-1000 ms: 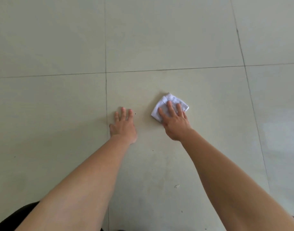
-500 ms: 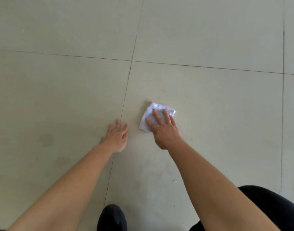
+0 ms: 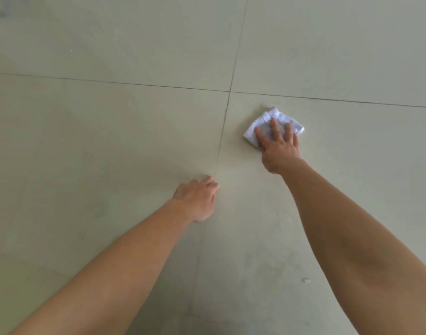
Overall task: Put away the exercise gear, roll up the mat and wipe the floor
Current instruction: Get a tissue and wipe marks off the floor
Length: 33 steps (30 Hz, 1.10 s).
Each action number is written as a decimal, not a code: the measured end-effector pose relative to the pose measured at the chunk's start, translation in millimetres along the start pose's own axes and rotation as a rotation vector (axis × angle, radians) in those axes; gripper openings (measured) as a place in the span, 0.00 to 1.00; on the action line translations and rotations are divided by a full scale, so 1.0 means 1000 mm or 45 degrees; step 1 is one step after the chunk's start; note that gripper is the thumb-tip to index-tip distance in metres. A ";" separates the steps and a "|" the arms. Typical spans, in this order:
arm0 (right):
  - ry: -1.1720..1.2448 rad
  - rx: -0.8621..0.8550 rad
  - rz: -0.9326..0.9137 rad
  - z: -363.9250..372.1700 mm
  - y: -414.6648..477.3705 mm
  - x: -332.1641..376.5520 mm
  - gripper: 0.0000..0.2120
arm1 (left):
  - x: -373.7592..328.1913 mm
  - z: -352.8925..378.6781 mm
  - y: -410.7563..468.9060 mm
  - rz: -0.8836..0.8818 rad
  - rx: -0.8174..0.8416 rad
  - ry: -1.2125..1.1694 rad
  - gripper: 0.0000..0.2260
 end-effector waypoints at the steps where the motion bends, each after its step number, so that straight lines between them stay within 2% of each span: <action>1: 0.032 -0.018 0.027 0.001 0.000 0.003 0.31 | 0.017 -0.011 0.005 0.040 -0.027 -0.020 0.20; 4: 0.145 -0.097 0.138 0.008 0.002 0.006 0.27 | 0.093 -0.047 0.021 -0.025 -0.109 0.045 0.19; 8: 0.283 -0.321 0.310 0.020 0.012 0.014 0.27 | 0.202 -0.075 0.024 -0.181 -0.241 0.176 0.23; 11: 0.315 -0.287 0.454 0.020 0.020 0.031 0.27 | 0.278 -0.050 0.029 -0.265 -0.194 0.041 0.25; 14: 0.253 -0.199 0.505 0.015 0.030 0.058 0.27 | 0.313 -0.006 0.035 -0.234 -0.135 -0.034 0.27; 19: 0.153 -0.209 0.350 -0.009 0.085 0.161 0.28 | 0.315 -0.001 0.045 -0.174 -0.150 -0.183 0.28; 23: -0.042 -0.166 0.010 -0.008 0.115 0.285 0.33 | 0.308 0.001 0.035 -0.279 -0.181 -0.241 0.28; 26: -0.125 -0.128 -0.280 0.000 0.111 0.332 0.31 | 0.307 -0.001 0.032 -0.281 -0.207 -0.237 0.28; 29: -0.237 -0.089 -0.482 0.003 0.112 0.288 0.25 | 0.307 -0.002 0.032 -0.299 -0.185 -0.239 0.27; 33: -0.320 -0.198 -0.033 -0.014 0.101 0.140 0.26 | 0.304 -0.003 0.029 -0.302 -0.183 -0.215 0.27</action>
Point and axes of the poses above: each hand's wrist, its own y-axis towards the middle knuckle, its own z-axis out of the palm, x = y × z, the point moved 4 cm from there along y, towards the middle knuckle, and after that the axes turned 6 degrees about x, right-handed, at the moved point
